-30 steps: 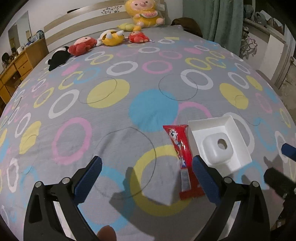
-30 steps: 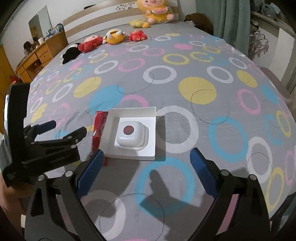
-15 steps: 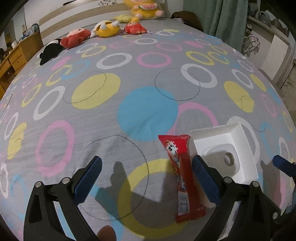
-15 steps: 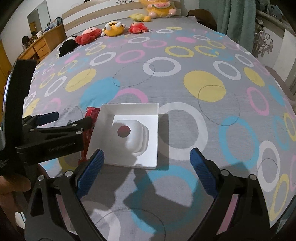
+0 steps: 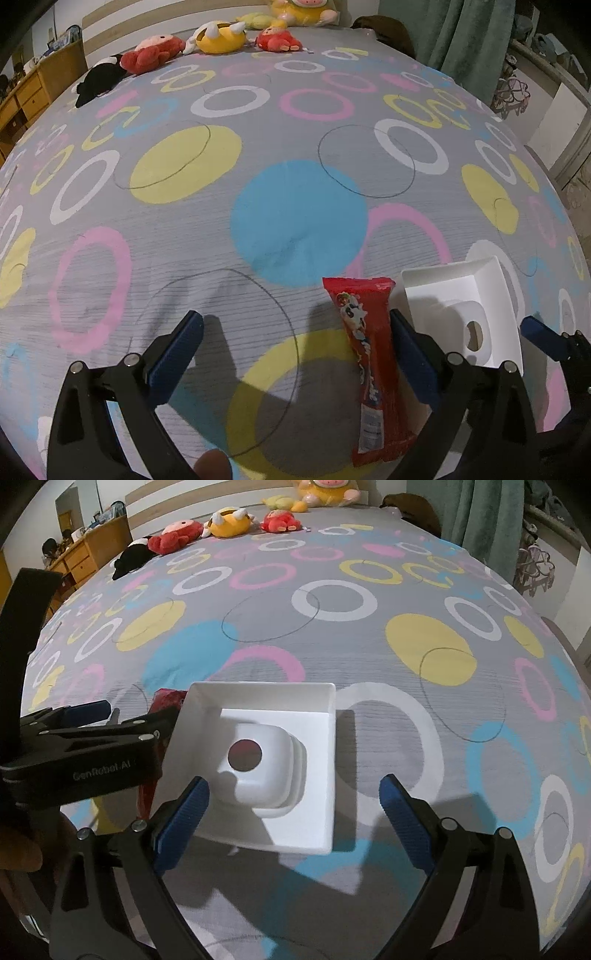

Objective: Collect trash
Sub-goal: 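Grasp the red snack stick with left tool while right tool approaches the white tray, then close the right tool on the white tray rim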

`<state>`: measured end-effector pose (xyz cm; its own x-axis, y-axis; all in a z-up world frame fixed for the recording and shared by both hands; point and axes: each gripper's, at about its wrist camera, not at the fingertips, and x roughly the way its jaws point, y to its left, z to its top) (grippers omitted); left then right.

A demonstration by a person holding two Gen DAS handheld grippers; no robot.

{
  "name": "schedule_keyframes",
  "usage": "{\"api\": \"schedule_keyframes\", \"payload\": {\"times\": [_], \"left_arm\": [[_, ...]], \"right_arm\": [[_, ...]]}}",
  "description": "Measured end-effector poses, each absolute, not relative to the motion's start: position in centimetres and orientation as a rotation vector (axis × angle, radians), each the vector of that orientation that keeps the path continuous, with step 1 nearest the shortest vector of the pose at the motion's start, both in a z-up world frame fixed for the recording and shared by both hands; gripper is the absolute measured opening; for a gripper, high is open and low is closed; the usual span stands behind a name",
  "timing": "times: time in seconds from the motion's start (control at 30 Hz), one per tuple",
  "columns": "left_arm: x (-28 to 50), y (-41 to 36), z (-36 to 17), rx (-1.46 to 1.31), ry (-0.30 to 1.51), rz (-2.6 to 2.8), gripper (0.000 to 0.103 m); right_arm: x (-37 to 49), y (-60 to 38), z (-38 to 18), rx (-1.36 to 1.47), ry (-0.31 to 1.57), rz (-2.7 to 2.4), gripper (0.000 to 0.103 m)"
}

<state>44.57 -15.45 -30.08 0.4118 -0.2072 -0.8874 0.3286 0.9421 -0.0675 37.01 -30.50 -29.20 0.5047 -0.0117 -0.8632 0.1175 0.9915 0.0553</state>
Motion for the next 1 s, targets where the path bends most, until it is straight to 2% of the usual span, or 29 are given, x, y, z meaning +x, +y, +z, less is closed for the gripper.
{"api": "schedule_keyframes", "payload": {"times": [0.07, 0.17, 0.27, 0.33, 0.37, 0.43, 0.47, 0.5, 0.57, 0.77, 0.87, 1.0], "left_arm": [[44.6, -15.5, -30.1, 0.119, 1.095, -0.337, 0.093], [44.9, -15.7, -30.4, 0.107, 1.106, -0.333, 0.084], [44.9, -15.8, -30.5, 0.116, 1.098, -0.334, 0.084], [44.9, -15.8, -30.6, 0.121, 1.088, -0.317, 0.073], [44.9, -15.7, -30.6, 0.130, 1.080, -0.303, 0.062], [44.9, -15.5, -30.5, 0.129, 1.074, -0.297, 0.054], [45.0, -15.4, -30.4, 0.124, 1.072, -0.300, 0.046], [45.0, -15.3, -30.2, 0.116, 1.068, -0.301, 0.031], [45.0, -15.2, -30.1, 0.112, 1.065, -0.300, 0.027], [44.9, -15.0, -29.8, 0.100, 1.057, -0.311, 0.025], [44.8, -14.7, -29.5, 0.091, 1.052, -0.321, 0.017], [44.4, -14.6, -29.0, 0.085, 1.043, -0.335, 0.016]], "right_arm": [[37.2, -30.4, -29.4, 0.111, 1.040, -0.078, 0.091], [37.6, -30.3, -29.7, 0.110, 1.039, -0.078, 0.091], [38.0, -30.1, -30.2, 0.117, 1.050, -0.077, 0.087], [38.2, -30.0, -30.6, 0.114, 1.053, -0.080, 0.074], [38.3, -30.0, -30.7, 0.125, 1.052, -0.073, 0.073], [38.3, -30.0, -30.6, 0.125, 1.044, -0.078, 0.072], [38.2, -29.9, -30.7, 0.122, 1.042, -0.079, 0.072], [38.2, -30.0, -30.7, 0.126, 1.038, -0.080, 0.072], [38.1, -30.0, -30.7, 0.130, 1.032, -0.080, 0.071], [38.1, -30.1, -30.6, 0.143, 1.028, -0.075, 0.071], [37.9, -30.1, -30.4, 0.148, 1.025, -0.071, 0.071], [37.6, -30.2, -30.1, 0.158, 1.014, -0.065, 0.071]]}}
